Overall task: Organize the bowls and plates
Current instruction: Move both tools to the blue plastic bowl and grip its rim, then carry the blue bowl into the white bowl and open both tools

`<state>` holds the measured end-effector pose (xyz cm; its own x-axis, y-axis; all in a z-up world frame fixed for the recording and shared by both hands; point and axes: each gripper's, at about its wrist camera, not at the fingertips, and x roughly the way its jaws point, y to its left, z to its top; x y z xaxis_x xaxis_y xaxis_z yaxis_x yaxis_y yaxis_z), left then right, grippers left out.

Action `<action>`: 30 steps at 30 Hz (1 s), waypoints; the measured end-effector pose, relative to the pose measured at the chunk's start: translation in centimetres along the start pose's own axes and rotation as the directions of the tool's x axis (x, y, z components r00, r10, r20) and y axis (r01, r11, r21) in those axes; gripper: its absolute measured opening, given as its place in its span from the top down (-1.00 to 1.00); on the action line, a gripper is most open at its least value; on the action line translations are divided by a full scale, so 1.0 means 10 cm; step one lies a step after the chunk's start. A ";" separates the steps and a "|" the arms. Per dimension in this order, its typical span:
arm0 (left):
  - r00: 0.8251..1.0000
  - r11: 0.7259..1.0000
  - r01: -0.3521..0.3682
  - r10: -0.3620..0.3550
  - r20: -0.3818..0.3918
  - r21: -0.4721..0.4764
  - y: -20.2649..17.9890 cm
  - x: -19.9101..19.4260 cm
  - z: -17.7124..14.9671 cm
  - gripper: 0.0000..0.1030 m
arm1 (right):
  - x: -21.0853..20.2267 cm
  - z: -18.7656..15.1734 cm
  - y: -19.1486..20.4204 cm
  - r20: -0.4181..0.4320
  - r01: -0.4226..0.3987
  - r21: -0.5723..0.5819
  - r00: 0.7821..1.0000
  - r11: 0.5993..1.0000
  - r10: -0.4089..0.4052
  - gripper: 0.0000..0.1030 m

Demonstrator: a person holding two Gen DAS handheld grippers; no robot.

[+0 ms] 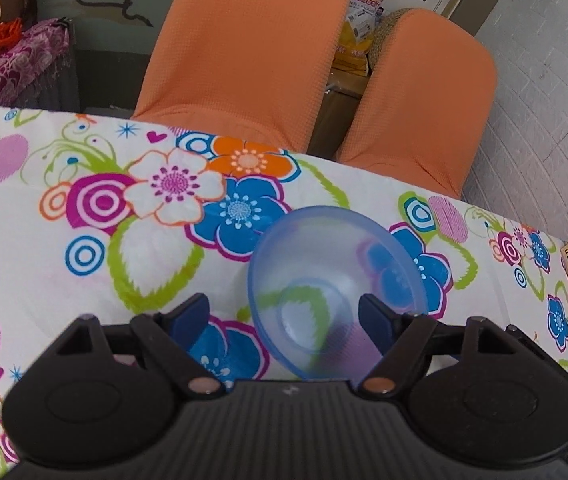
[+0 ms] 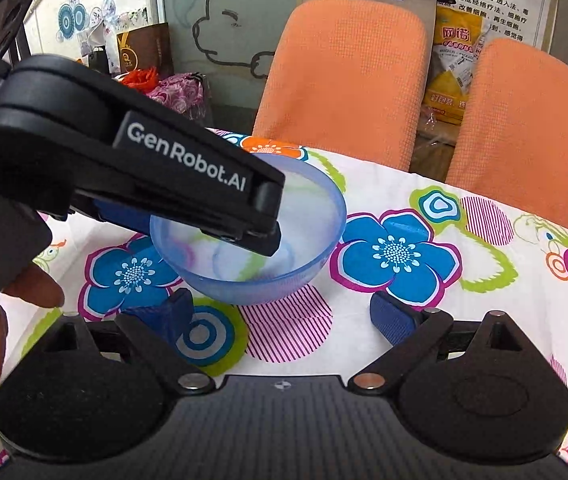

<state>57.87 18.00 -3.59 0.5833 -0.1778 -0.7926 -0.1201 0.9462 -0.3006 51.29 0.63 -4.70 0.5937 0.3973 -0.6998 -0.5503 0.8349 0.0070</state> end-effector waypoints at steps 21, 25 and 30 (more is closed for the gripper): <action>0.997 0.997 0.059 -0.056 -0.054 0.043 0.05 -0.15 -0.12 0.22 | -0.22 -0.02 0.27 0.101 -0.061 -0.140 0.992 0.988 0.076 -0.28; 0.997 0.994 0.079 -0.078 -0.024 0.076 -0.09 -0.43 -0.26 0.22 | -0.54 -0.08 0.31 0.149 -0.048 -0.151 0.986 0.987 0.071 -0.29; 0.992 0.985 0.123 -0.126 0.019 0.121 -0.38 -0.92 -0.43 0.22 | -1.15 -0.18 0.33 0.219 -0.004 -0.164 0.975 0.986 0.040 -0.33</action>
<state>49.54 14.83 2.56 0.6093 -0.2905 -0.7378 0.0506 0.9428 -0.3294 41.58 -1.90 2.09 0.6850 0.5043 -0.5258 -0.6418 0.7593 -0.1077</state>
